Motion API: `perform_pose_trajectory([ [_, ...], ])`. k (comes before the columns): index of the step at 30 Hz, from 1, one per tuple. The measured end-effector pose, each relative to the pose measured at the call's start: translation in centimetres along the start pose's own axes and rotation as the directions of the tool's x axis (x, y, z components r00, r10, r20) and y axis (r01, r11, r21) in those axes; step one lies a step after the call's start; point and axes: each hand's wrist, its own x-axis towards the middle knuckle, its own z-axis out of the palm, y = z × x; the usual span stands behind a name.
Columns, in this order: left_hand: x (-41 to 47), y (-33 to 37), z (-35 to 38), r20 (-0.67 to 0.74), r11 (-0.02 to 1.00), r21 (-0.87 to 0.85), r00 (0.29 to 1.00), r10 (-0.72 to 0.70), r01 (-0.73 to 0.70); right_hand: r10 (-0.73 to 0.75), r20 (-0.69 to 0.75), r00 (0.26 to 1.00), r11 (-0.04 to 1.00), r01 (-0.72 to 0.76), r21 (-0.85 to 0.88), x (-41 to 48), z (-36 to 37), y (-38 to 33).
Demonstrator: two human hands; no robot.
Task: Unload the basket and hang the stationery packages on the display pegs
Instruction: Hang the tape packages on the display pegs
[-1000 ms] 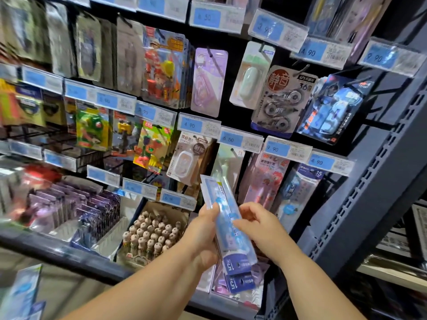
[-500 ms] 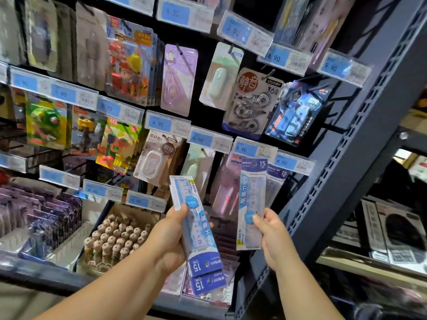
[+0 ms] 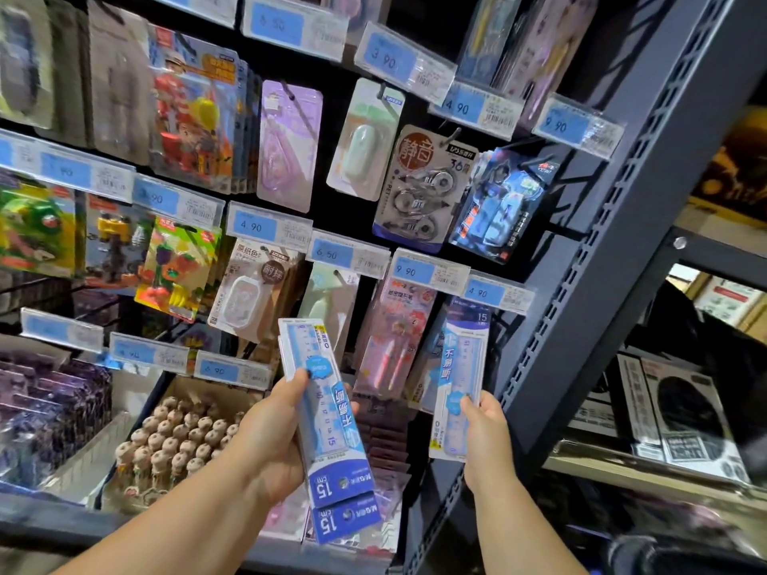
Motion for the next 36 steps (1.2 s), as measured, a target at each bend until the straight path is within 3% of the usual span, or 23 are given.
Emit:
perform_pose_trajectory([
  [11,0.3,0.3,0.0,-0.022,1.000,0.016,1.000,0.010,-0.009,-0.016,-0.122,0.992,0.997,0.006,-0.082,1.6,1.3,-0.4],
  [17,-0.3,0.8,0.6,-0.053,0.999,-0.021,0.998,-0.026,0.025,-0.025,-0.285,0.958,0.972,-0.043,-0.232,1.2,2.4,-1.1],
  [19,-0.6,0.9,1.0,-0.048,0.998,-0.038,0.998,-0.047,0.045,-0.120,-0.322,0.939,0.933,-0.004,-0.360,-0.1,3.0,-2.3],
  [21,-0.8,1.2,0.9,-0.051,0.997,-0.046,0.997,-0.059,0.056,-0.295,-0.250,0.922,0.870,0.151,-0.469,-2.2,4.1,-3.6],
  [23,-1.0,1.4,0.9,-0.054,0.997,-0.058,0.997,-0.058,0.055,-0.404,0.007,0.915,0.826,0.368,-0.427,-4.1,5.6,-4.6],
  [25,-0.9,1.5,0.8,-0.054,0.996,-0.075,0.997,-0.048,0.044,-0.367,0.325,0.871,0.808,0.472,-0.352,-5.7,6.8,-5.0],
  [27,-0.9,1.5,0.8,-0.041,0.994,-0.099,0.998,-0.054,0.050,-0.240,0.534,0.811,0.812,0.469,-0.348,-7.0,7.8,-5.2],
  [30,-0.9,1.4,0.9,0.032,0.989,-0.112,0.995,-0.094,0.097,-0.086,0.625,0.776,0.796,0.431,-0.425,-8.0,8.4,-4.9],
  [36,-0.7,1.0,0.2,0.037,0.993,-0.067,0.994,-0.099,0.102,-0.027,0.616,0.788,0.737,0.432,-0.520,-8.6,8.9,-4.9],
])
